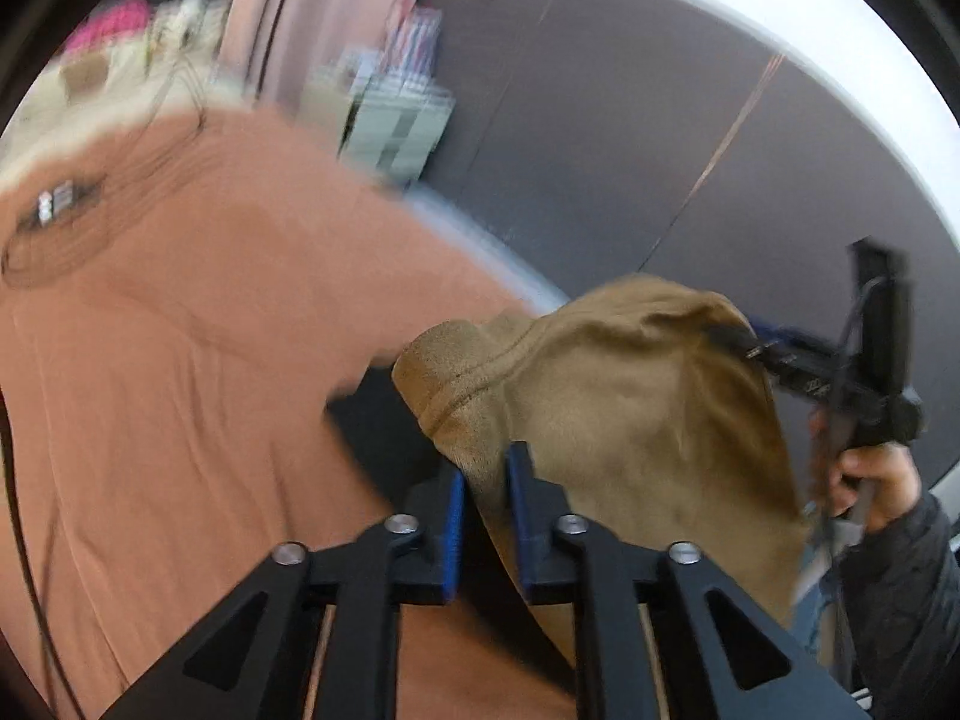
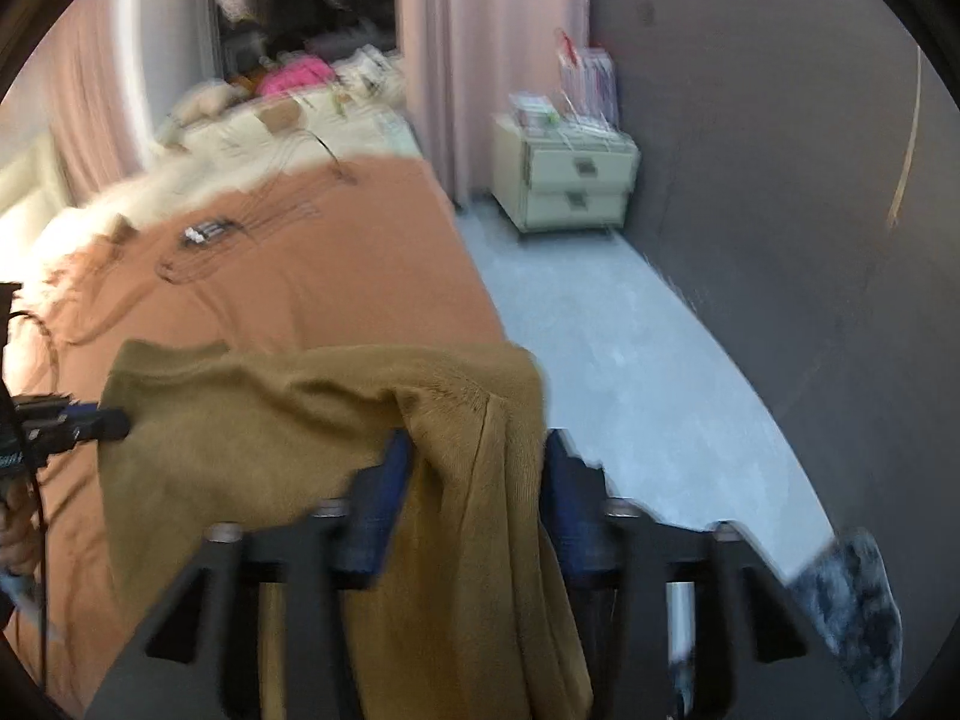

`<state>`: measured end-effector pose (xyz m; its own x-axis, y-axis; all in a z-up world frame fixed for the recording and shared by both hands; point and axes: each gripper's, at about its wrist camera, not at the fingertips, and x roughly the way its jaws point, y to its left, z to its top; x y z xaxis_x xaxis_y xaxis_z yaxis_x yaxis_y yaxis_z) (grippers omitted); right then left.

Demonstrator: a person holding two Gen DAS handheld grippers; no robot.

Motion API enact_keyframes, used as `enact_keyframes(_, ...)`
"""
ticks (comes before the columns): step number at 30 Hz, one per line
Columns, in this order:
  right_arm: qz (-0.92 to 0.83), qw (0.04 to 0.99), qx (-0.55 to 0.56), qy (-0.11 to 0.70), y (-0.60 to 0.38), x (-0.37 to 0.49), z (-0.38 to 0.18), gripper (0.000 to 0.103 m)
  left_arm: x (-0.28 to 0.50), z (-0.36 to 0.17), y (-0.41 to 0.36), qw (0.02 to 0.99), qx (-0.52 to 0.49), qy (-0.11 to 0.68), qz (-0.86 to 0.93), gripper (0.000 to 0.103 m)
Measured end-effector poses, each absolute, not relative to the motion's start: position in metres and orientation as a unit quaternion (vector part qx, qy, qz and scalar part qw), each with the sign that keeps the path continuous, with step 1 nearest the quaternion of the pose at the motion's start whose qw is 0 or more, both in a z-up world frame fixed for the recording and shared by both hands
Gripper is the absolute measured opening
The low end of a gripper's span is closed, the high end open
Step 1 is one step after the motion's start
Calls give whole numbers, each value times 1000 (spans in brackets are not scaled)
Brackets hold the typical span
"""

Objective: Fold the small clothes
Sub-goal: 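Lower the shirt onto the black garment and open both grippers, then withdraw both open grippers from the folded shirt stack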

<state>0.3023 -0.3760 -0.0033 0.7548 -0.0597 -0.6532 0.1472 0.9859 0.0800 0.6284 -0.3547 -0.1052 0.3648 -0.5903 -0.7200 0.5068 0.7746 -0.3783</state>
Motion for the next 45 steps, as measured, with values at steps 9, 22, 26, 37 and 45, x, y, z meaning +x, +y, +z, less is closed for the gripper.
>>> enact_keyframes(9, -84, 921, 79, 372, -394, 304, -1, 49, 661, -134, -317, 821, -120, 475, -294, 42)
enact_keyframes(22, -91, 879, 26, 467, -417, 364, -30, 0, 684, -149, -362, 816, -78, 491, -296, 20)
enact_keyframes(26, -113, 874, 48, 470, -436, 366, -38, 0, 689, -159, -362, 810, -88, 504, -287, 20)
enact_keyframes(37, -103, 884, 35, 454, -441, 312, -5, 3, 662, -123, -352, 820, -81, 490, -283, 39)
enact_keyframes(45, -107, 890, 44, 441, -411, 291, 9, 3, 625, -106, -363, 822, -57, 480, -300, 39)
